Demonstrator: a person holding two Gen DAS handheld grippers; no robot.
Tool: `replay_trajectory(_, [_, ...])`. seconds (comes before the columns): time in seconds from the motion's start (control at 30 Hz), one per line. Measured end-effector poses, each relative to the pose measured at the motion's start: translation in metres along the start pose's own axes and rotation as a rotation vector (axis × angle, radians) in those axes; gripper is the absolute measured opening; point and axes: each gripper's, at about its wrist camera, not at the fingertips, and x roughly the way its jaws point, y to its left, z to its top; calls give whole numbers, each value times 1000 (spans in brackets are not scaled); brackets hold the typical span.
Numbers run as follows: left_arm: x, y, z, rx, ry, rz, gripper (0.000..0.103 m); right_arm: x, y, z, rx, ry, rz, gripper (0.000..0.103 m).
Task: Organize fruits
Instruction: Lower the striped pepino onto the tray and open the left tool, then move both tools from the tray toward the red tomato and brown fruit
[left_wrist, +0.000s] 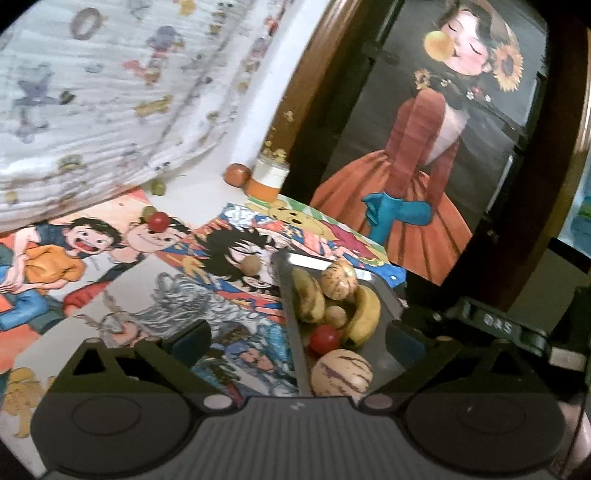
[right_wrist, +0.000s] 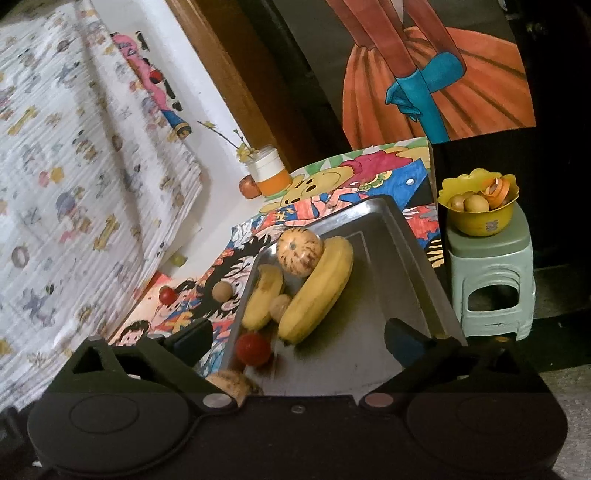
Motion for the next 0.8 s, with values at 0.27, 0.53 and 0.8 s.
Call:
replay_trajectory(0.27, [-17,20,-4,-30,14,83,103,-25,22,-17,-74,-12,-22,102])
replay_trajectory(0.53, [-34,35,-13,-25,46,149,103,-38,39,-40,-114,20,-33,102])
replay_trajectory(0.8, [-48,52,-20,-28,75,220,103,-41,63,-60,-167,89,-12,102])
